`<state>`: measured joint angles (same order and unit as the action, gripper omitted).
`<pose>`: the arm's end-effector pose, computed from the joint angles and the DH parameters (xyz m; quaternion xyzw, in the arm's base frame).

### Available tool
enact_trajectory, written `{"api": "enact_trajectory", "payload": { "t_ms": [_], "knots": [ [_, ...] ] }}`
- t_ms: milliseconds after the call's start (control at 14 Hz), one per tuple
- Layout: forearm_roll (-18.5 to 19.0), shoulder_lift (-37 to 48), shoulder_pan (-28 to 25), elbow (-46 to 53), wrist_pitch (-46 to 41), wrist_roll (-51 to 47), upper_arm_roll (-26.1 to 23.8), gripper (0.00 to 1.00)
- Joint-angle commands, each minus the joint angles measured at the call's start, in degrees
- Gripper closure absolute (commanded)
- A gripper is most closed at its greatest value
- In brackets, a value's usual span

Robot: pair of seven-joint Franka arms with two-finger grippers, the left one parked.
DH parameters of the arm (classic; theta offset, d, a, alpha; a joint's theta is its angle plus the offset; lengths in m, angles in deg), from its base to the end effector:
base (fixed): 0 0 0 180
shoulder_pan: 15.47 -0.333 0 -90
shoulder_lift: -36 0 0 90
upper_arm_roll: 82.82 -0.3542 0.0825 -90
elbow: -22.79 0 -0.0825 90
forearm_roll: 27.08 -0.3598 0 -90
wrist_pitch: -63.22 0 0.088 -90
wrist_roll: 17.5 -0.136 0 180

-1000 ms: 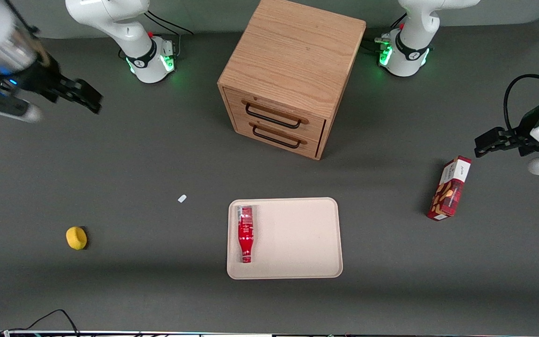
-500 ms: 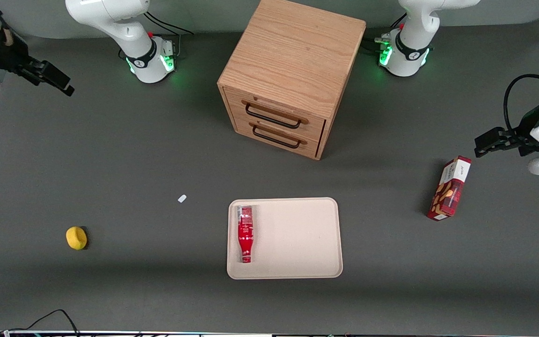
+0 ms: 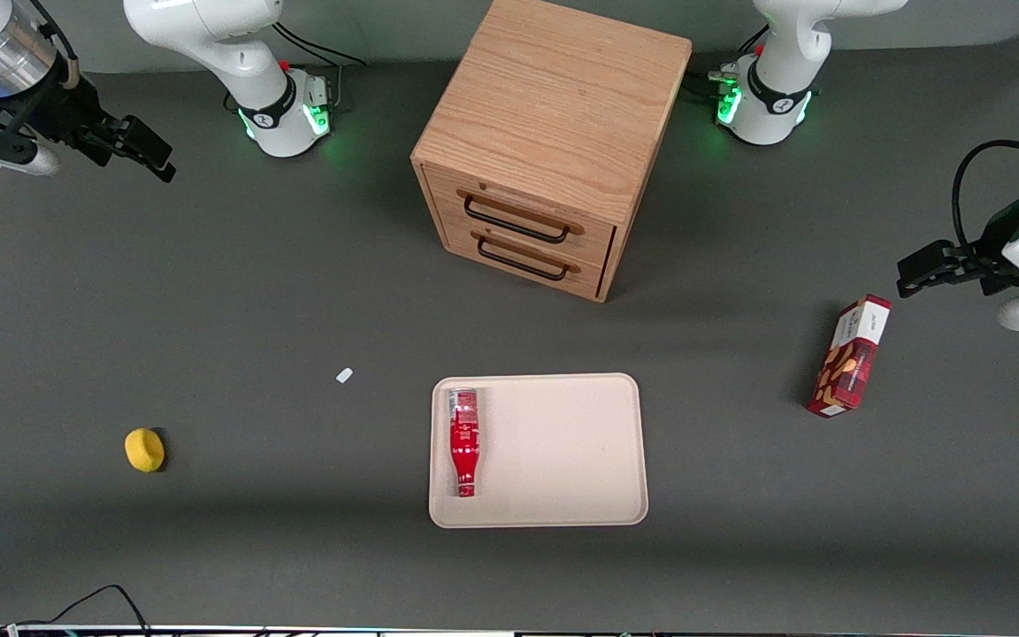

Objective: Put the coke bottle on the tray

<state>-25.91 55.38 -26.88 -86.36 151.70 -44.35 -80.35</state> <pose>0.4008 0.0567 0.6403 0.9879 -0.1545 -0.0099 0.0064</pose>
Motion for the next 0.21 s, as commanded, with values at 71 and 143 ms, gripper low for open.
{"api": "enact_trajectory", "payload": {
  "t_ms": [71, 143],
  "knots": [
    [-0.99, -7.51, 0.07, 11.14, -6.29, -0.13, 0.78, 0.00],
    [-0.99, -7.43, 0.07, 11.24, -7.08, 0.13, 0.78, 0.00]
  ]
}}
